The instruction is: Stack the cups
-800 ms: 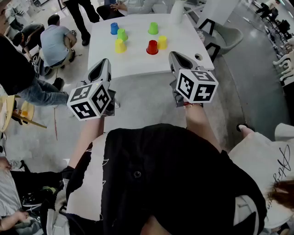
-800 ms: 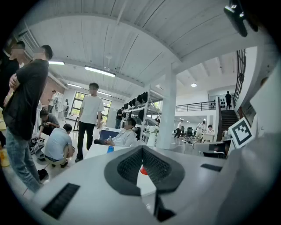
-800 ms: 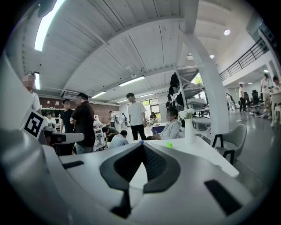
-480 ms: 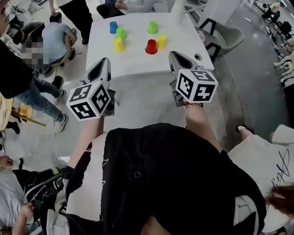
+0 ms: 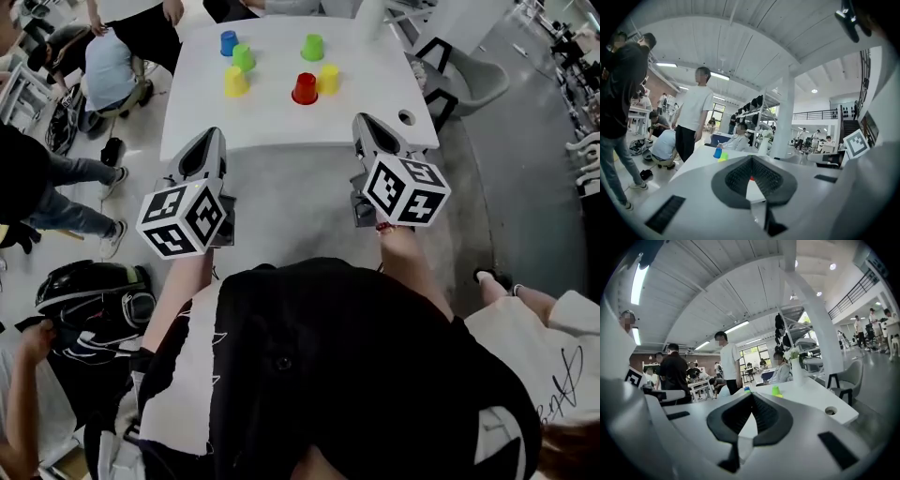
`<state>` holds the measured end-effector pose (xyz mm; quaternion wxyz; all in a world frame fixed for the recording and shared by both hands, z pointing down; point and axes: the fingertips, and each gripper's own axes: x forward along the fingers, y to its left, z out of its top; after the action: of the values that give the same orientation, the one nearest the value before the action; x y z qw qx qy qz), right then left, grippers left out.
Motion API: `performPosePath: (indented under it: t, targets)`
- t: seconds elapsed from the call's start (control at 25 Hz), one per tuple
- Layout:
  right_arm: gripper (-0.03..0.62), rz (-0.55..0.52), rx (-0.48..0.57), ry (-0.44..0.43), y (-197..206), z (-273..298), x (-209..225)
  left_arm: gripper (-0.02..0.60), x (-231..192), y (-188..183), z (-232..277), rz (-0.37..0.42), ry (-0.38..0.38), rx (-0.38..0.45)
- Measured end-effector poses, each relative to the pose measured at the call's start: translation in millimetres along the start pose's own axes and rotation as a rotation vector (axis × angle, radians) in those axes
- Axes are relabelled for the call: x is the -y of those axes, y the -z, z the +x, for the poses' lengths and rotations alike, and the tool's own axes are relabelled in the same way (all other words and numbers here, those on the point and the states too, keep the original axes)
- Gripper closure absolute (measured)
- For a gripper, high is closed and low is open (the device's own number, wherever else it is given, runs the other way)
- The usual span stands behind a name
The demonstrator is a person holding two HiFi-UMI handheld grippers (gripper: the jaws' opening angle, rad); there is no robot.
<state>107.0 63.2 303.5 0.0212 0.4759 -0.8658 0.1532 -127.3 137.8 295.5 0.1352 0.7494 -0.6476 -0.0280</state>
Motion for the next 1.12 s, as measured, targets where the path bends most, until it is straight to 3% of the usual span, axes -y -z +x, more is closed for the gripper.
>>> performPosePath:
  t: [0.12,0.24,0.48,0.68,0.8,1.12]
  targets:
    - [0.589,-0.033,0.009,-0.023,7.9,4.9,6.4,0.572,3.5,16.9,6.4,-0.022,0.006,-0.004]
    - [0.589,-0.076,0.01,-0.04,14.9,3.5,6.8,0.572,9.6,25.3,5.9,0.004,0.001,-0.011]
    - [0.591,0.046,0.008,-0.128,19.8,14.8,5.2,0.572,13.9,27.3,16.2,0.003,0.02,-0.006]
    - [0.589,0.034,-0.014,-0.1,25.4,36.8,18.2,0.572,0.1,33.0,37.1,-0.025,0.027,-0.004]
    - [0.525,0.014,-0.028,-0.088,24.7,52.1,22.3,0.561,-7.5,30.3,51.4,-0.04,0.038,0.0]
    - [0.398,0.0,-0.05,-0.054,20.2,99.3,32.3,0.337,-30.1,21.7,96.5,-0.065,0.065,-0.013]
